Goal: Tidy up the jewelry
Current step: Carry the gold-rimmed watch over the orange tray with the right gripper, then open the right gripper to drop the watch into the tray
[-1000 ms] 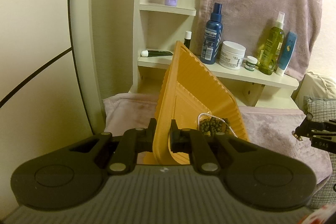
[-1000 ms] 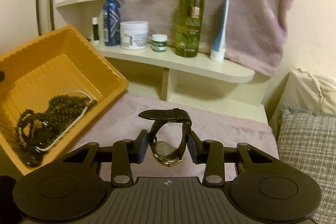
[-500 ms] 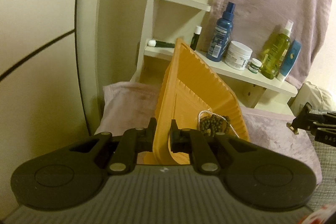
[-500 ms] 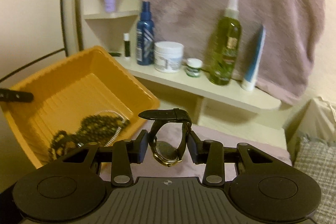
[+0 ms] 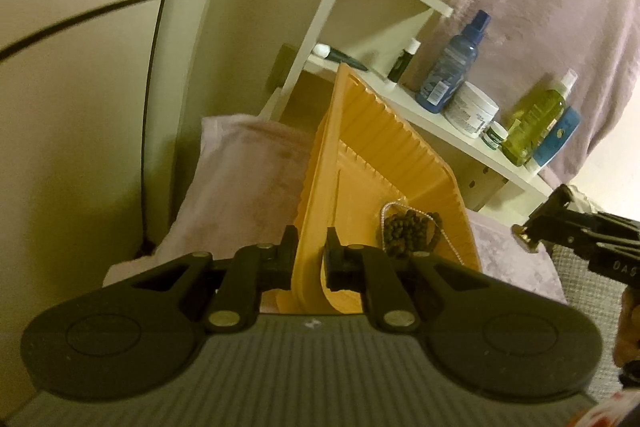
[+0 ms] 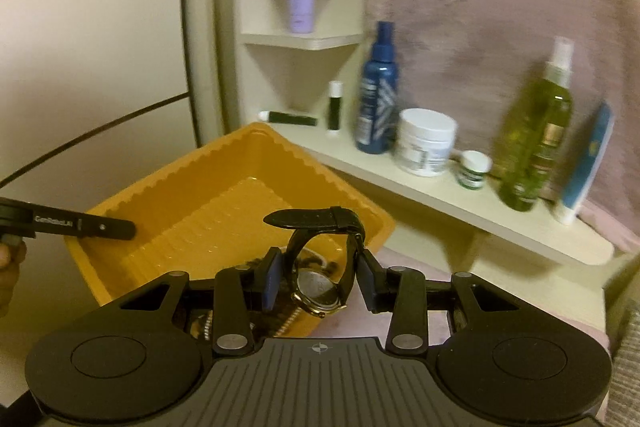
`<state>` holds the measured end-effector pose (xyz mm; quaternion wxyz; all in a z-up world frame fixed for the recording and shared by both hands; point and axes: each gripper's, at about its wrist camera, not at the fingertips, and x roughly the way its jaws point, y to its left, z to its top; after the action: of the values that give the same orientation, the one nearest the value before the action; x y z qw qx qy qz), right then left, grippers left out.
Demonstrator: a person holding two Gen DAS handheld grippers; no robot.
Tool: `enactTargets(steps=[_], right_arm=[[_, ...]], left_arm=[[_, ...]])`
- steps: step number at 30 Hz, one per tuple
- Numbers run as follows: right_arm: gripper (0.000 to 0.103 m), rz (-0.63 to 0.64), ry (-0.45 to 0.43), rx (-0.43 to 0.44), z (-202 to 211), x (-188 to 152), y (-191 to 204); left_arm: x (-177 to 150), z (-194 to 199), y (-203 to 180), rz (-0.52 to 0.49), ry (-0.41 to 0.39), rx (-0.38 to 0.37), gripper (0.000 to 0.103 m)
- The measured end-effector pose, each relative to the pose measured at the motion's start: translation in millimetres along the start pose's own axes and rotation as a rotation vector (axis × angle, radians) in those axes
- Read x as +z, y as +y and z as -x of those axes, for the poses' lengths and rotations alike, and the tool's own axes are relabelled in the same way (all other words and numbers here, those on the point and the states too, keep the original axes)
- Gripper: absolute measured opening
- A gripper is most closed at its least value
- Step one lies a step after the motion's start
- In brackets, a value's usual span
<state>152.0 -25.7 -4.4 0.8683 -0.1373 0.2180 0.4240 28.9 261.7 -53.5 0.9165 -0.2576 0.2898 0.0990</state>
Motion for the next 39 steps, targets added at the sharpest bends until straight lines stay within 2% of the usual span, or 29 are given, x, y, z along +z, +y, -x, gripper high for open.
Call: enactTargets(steps=[3, 8, 13, 25, 31, 33, 35, 39], right_arm=[[0.040, 0.017, 0.010, 0.009, -8, 2, 8], [0.040, 0.035, 0.027, 0.022, -23, 7, 20], [0.040, 0.060, 0.055, 0.031, -37, 10, 31], [0.041, 0.124, 0.146, 0.028, -71, 20, 56], [0.051, 0.136, 0.164, 0.039, -83, 16, 64], [0.058, 0.118, 0.140, 0.050, -79, 16, 64], [0.069, 0.104, 0.115, 0.050, -74, 16, 64], [0.070, 0.074, 0.068, 0.041, -58, 19, 56]], left_arm=[[-1, -4, 10, 0.030, 0.015, -0.017, 0.012], [-3, -5, 27, 0.071, 0.018, -0.008, 0.017], [-6, 0, 40, 0.091, 0.006, -0.007, 0.018], [-6, 21, 46, 0.064, -0.065, 0.014, 0.028], [-5, 33, 43, 0.032, -0.098, 0.043, 0.043], [-4, 37, 41, 0.028, -0.108, 0.048, 0.055], [-5, 40, 40, 0.026, -0.118, 0.056, 0.062], [-4, 45, 34, 0.008, -0.124, 0.065, 0.067]])
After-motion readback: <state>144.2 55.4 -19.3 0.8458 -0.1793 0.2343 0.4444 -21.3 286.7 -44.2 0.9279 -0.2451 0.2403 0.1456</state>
